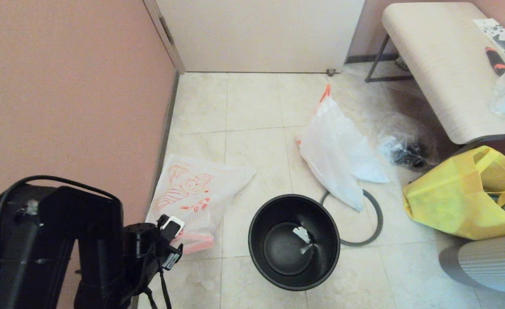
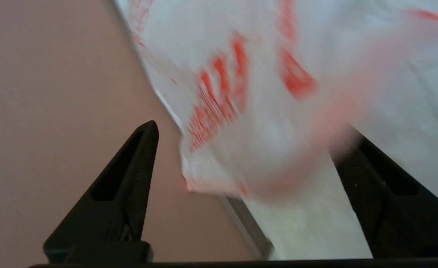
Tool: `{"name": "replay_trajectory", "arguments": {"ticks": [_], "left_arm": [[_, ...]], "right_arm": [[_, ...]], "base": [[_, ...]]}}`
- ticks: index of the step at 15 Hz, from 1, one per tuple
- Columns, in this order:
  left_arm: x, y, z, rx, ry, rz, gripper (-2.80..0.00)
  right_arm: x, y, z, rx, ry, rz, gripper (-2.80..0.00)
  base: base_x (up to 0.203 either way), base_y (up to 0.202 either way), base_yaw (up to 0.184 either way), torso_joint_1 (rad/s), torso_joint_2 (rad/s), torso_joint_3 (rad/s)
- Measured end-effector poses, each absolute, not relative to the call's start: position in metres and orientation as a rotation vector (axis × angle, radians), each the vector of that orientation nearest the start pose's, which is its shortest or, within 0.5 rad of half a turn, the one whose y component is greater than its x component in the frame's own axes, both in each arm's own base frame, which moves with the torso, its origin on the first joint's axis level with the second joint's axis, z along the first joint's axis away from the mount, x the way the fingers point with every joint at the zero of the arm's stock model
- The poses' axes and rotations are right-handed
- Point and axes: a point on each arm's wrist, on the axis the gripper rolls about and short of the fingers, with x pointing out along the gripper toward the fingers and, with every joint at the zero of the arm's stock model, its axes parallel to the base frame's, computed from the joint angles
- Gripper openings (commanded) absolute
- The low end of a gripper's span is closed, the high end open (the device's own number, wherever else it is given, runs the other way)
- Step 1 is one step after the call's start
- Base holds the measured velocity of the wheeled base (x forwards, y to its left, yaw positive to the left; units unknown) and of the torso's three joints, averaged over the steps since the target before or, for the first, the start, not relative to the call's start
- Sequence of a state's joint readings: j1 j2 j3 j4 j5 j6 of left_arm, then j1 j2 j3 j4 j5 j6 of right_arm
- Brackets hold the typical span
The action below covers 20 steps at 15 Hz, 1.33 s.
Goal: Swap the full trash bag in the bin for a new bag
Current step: Pick up a new trash bag, then put the new garbage bag on the trash can
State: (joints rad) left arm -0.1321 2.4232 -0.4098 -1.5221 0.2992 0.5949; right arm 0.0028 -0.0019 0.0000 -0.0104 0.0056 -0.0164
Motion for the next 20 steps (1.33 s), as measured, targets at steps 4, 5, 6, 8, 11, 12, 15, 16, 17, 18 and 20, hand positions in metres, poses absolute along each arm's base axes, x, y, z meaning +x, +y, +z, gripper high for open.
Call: {"name": "replay_trajectory", "arguments": {"ticks": [4,5,6,8,11,12,15,16,17,18,20], "left_arm": [[0.327,-0.039,-0.053,0.66,0.485,0.041,-2.8],[0.331,-0.04,-0.054,0.656,0.475,0.042,-2.8],[0.336,-0.041,-0.054,0.652,0.46,0.047,-2.8],[0.352,-0.044,-0.052,0.626,0.405,0.083,-2.8],[0.356,-0.046,-0.049,0.601,0.393,0.143,-2.8],[0.356,-0.045,-0.047,0.586,0.392,0.179,-2.8],[0.343,-0.047,-0.04,0.537,0.413,0.206,-2.8],[0.334,-0.05,-0.035,0.518,0.417,0.195,-2.8],[0.322,-0.053,-0.029,0.503,0.427,0.177,-2.8],[0.308,-0.055,-0.022,0.498,0.441,0.146,-2.8],[0.284,-0.058,-0.003,0.493,0.438,0.096,-2.8]], "right_arm": [[-0.023,0.0,0.077,-0.016,-0.013,0.008,-2.8],[-0.023,0.0,0.077,-0.016,-0.013,0.008,-2.8],[-0.023,0.0,0.077,-0.016,-0.013,0.008,-2.8],[-0.023,0.0,0.077,-0.016,-0.012,0.008,-2.8],[-0.023,0.0,0.077,-0.015,-0.012,0.008,-2.8],[-0.023,0.0,0.076,-0.015,-0.012,0.008,-2.8],[-0.023,0.0,0.077,-0.012,-0.012,0.007,-2.8],[-0.023,0.0,0.077,-0.011,-0.012,0.007,-2.8],[-0.023,0.0,0.076,-0.01,-0.012,0.007,-2.8],[-0.023,0.0,0.077,-0.01,-0.012,0.007,-2.8],[-0.023,0.0,0.077,-0.009,-0.013,0.007,-2.8]], "base": [[0.0,0.0,0.0,0.0,0.0,0.0],[0.0,0.0,0.0,0.0,0.0,0.0],[0.0,0.0,0.0,0.0,0.0,0.0],[0.0,0.0,0.0,0.0,0.0,0.0],[0.0,0.0,0.0,0.0,0.0,0.0],[0.0,0.0,0.0,0.0,0.0,0.0],[0.0,0.0,0.0,0.0,0.0,0.0],[0.0,0.0,0.0,0.0,0.0,0.0],[0.0,0.0,0.0,0.0,0.0,0.0],[0.0,0.0,0.0,0.0,0.0,0.0],[0.0,0.0,0.0,0.0,0.0,0.0]]}}
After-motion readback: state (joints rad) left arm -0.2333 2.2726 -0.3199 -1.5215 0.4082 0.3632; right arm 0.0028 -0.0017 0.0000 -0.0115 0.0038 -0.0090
